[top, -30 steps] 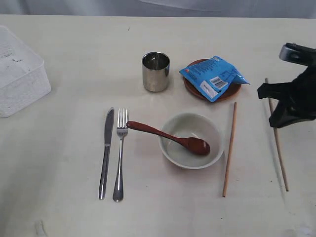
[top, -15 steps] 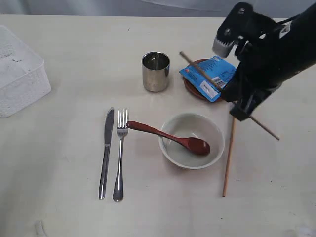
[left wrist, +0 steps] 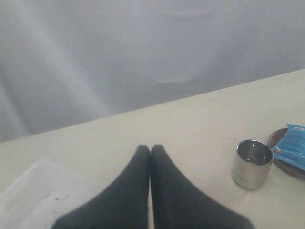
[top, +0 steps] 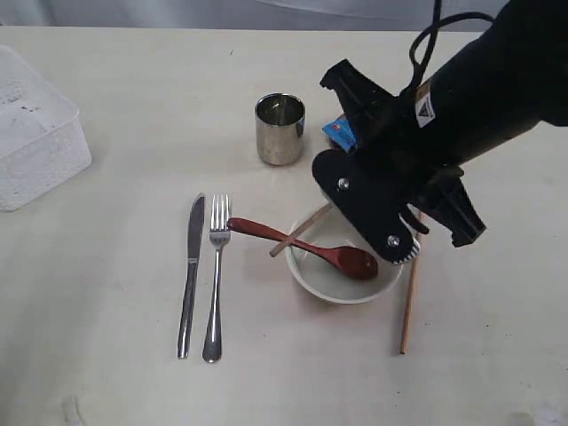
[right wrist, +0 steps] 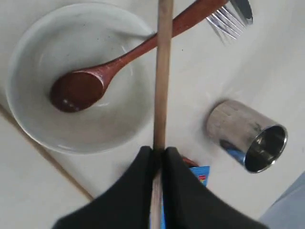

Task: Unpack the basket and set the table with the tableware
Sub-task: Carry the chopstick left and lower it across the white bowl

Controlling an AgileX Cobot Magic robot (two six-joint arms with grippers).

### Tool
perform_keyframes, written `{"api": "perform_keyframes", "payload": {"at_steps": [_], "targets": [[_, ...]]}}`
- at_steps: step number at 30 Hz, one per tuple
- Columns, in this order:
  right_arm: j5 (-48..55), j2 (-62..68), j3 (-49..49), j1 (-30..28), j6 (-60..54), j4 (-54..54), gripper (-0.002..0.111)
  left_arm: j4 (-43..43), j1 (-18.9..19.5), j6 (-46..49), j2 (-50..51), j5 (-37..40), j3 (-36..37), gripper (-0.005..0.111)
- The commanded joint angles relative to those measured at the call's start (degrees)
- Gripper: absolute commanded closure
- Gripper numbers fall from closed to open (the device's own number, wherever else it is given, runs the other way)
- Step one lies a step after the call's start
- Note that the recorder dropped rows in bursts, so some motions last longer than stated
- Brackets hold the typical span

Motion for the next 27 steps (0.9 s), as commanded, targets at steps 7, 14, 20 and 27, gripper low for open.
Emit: {"api": "perform_keyframes", "payload": {"at_steps": [7, 14, 20, 27], "targets": [[-3.76, -0.28, 6.27, 7.00, -15.20, -7.62, 0.109, 0.35, 0.13, 0.12, -0.22, -0.41, 0.82, 0.106], [-10.37, -0.28, 10.58, 7.63, -14.61, -14.23, 0.109, 0.24, 0.13, -1.55, -0.22, -3.68, 3.95, 0.106], [-15.30, 4.96, 10.95, 7.63, -14.61, -15.05, 0.109, 0.24, 0.13, -1.55, -0.22, -3.68, 3.95, 0.106], [-19.60, 8.25, 10.82, 7.63, -14.61, -15.97, 0.109, 0.38, 0.13, -1.32, -0.22, -3.77, 4.30, 0.106]]}}
